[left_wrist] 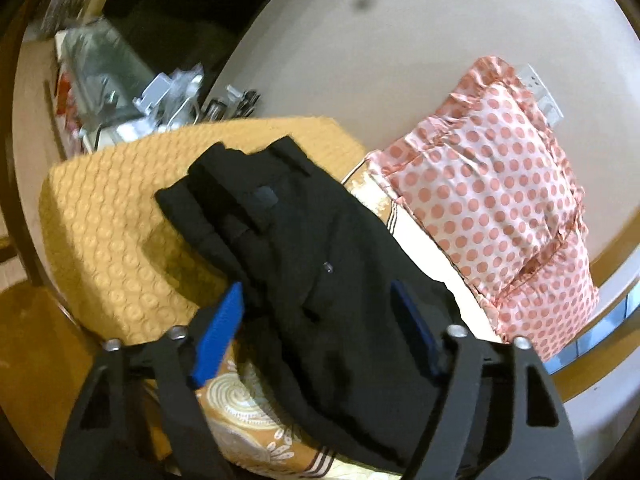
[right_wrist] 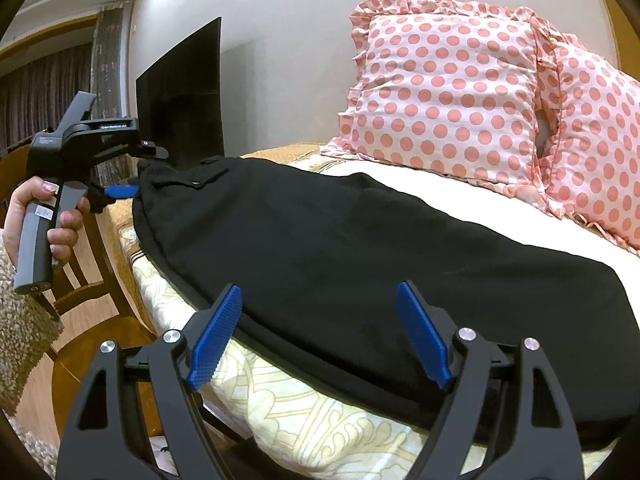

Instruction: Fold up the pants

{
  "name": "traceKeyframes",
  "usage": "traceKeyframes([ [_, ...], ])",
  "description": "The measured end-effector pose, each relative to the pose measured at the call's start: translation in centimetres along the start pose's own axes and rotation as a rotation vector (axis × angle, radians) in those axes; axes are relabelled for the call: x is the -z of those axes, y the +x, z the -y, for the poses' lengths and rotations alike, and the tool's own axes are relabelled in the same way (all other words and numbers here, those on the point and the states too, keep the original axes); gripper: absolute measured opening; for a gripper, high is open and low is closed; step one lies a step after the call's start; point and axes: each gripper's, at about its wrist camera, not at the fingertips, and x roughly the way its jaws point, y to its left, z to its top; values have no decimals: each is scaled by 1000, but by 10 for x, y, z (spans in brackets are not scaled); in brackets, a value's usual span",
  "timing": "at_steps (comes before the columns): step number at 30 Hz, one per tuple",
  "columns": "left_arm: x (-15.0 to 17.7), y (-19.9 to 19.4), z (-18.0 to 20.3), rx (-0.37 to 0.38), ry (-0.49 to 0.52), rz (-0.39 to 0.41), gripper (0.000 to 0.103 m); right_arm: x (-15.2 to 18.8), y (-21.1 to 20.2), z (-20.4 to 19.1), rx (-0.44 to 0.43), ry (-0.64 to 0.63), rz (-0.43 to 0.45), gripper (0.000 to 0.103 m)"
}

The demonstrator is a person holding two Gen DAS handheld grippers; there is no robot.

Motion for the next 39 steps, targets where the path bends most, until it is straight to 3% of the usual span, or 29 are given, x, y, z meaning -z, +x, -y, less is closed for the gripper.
traceKeyframes([
  [3,3,11,-3,-96,-12,-25,70,0,-2,1,0,1,7,82],
  [5,6,18,-8,-109,-25,-55,69,-1,-4,1,6,-4,17,82],
  [8,5,21,-4,-141,-8,-31,70,-1,-5,4,10,0,20,82],
  [13,-1,24,-7,-169,-29,-18,36,0,-7,8,16,8,24,82],
  [16,-5,21,-4,-153,1,-9,25,1,-11,11,21,14,32,82],
  [20,-11,13,18,-130,70,12,20,2,-19,19,17,38,56,82],
  [26,-18,-8,96,-48,254,65,18,7,-46,36,27,67,123,83],
  [30,-8,-15,161,34,397,63,16,15,-67,60,93,114,146,85],
  [39,63,-10,319,309,674,-28,13,38,-112,114,242,248,170,85],
])
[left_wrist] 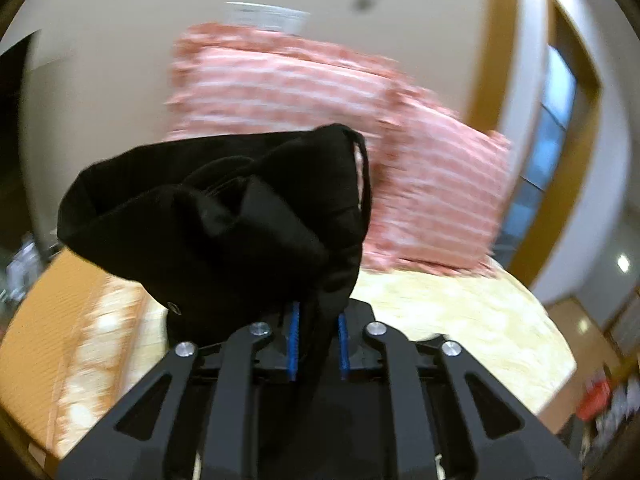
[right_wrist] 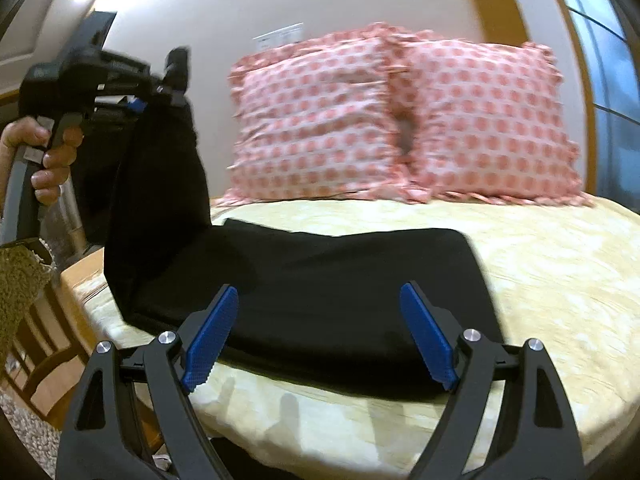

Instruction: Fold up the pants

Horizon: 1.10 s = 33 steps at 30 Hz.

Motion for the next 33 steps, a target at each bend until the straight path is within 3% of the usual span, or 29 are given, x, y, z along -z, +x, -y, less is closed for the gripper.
traceKeyframes([
  [4,24,41,72,184,66,-86,13,3,-16,22,62,41,16,85],
  [7,66,77,108,240,129,-217,12,9,-24,35,106,58,10,86],
  [10,103,108,119,286,128,-370,11,14,-28,49,140,77,-7,86],
  [11,109,111,121,287,126,-380,11,16,-29,53,149,83,-9,86],
  [16,90,92,130,256,159,-270,11,16,-34,68,191,107,1,86],
  [21,122,84,129,287,200,-324,11,14,-38,75,228,104,13,87],
  [26,135,69,138,329,212,-273,11,11,-40,78,255,93,20,87],
  [30,166,91,150,299,286,-346,13,8,-47,80,300,76,22,87],
  [33,171,85,150,294,302,-292,20,4,-57,81,340,49,24,87],
])
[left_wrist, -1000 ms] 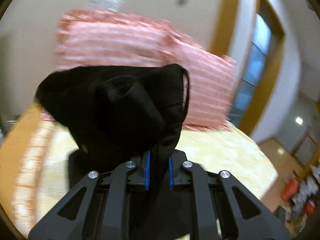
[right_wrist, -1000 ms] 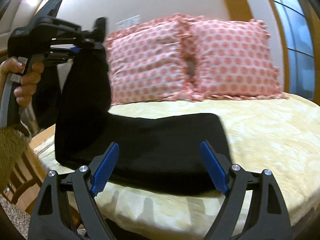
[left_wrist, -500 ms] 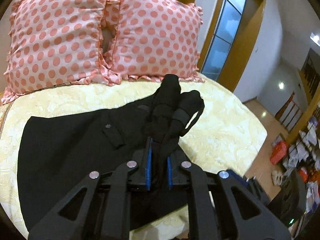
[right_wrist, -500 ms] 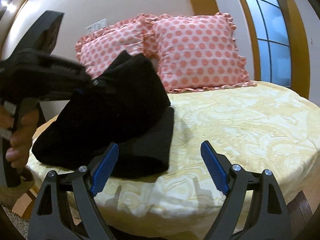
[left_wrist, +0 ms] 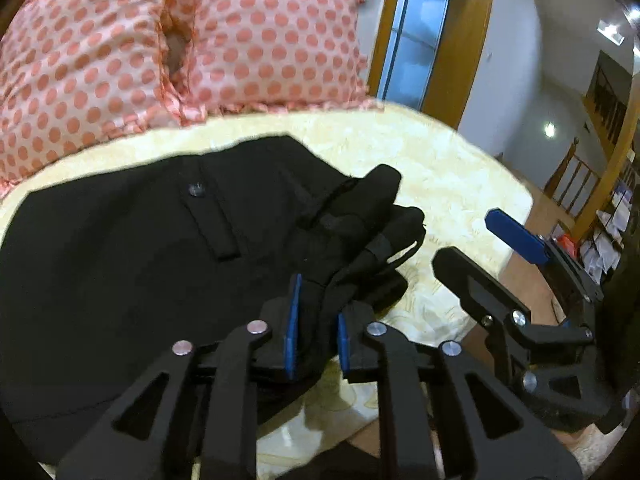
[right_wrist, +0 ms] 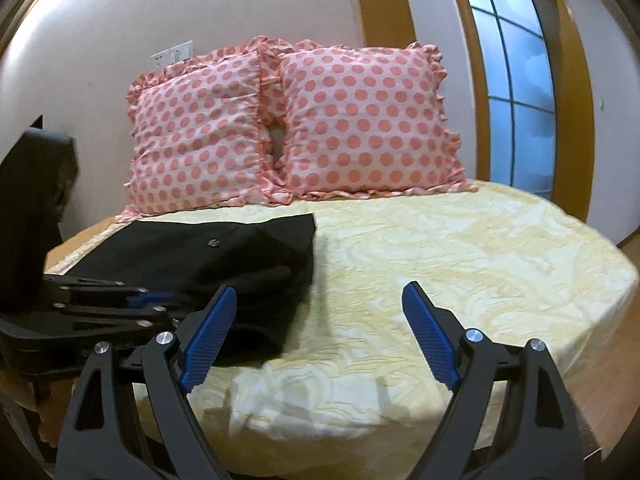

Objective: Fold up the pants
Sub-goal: 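Lower the held end onto the trousers and open the left gripper, then move both open grippers back above the folded trousers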

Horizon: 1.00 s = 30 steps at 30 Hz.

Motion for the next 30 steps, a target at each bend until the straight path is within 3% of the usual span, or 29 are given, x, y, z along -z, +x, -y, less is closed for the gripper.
traceKeyframes([
  [2,0,-11,-1,23,14,6,37,-4,-5,1,23,-22,9,87],
  [3,2,-20,-4,60,13,4,66,-7,-8,2,29,-28,17,86],
  [4,4,-29,-8,91,0,11,89,-12,-13,3,33,-24,35,87],
  [5,7,-41,-14,132,-18,29,94,-17,-17,5,28,-18,53,87],
  [7,11,-66,-30,165,-48,63,95,-29,-23,5,17,-10,91,87],
  [8,10,-75,-40,138,-67,84,95,-34,-24,3,6,-9,106,87],
  [11,11,-92,-83,-73,-160,159,97,-47,-12,-16,-107,-26,92,87],
  [13,11,-94,-108,-187,-228,163,96,-51,3,-39,-215,-54,49,86],
  [16,12,-92,-116,-323,-240,161,95,-51,28,-68,-322,-70,-21,85],
  [18,14,-90,-114,-416,-223,150,97,-50,41,-77,-329,-71,-48,85],
  [21,22,-86,-110,-477,-191,114,99,-48,56,-83,-312,-62,-97,85],
  [25,31,-80,-102,-585,-141,98,101,-43,51,-87,-245,-108,-94,85],
  [28,39,-73,-108,-570,-193,63,101,-30,52,-90,-187,-153,-126,86],
  [30,47,-64,-117,-534,-251,19,101,-14,66,-93,-135,-185,-207,86],
])
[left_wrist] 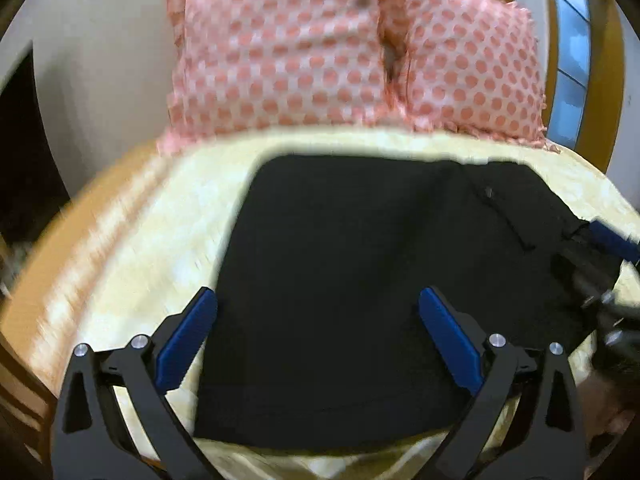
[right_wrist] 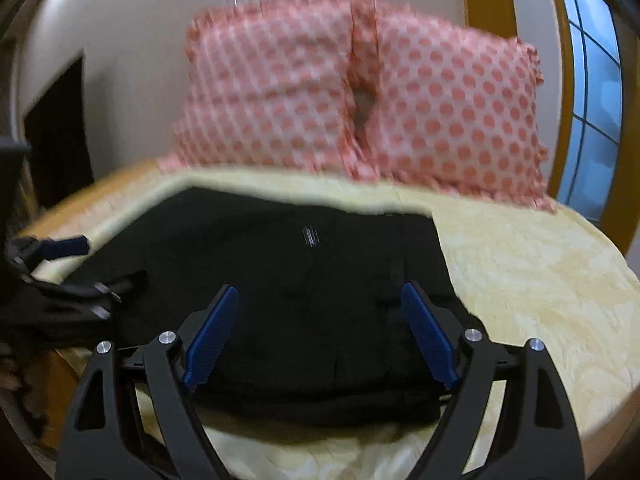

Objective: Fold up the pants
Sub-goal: 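Move both open grippers back above the folded trousers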

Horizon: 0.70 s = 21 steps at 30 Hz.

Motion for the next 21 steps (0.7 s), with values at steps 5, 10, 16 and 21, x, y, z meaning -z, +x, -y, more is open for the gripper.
traceKeyframes([
  [5,12,-2,9,-57,50,42,101,9,3,-5,27,-26,-1,86],
  [10,17,-18,9,14,32,106,101,9,-12,-5,5,-31,41,87],
  [16,25,-10,15,-1,85,118,101,0,-14,16,-114,30,12,88],
  [21,16,-27,-5,63,23,154,101,-37,2,76,-172,260,-46,88],
])
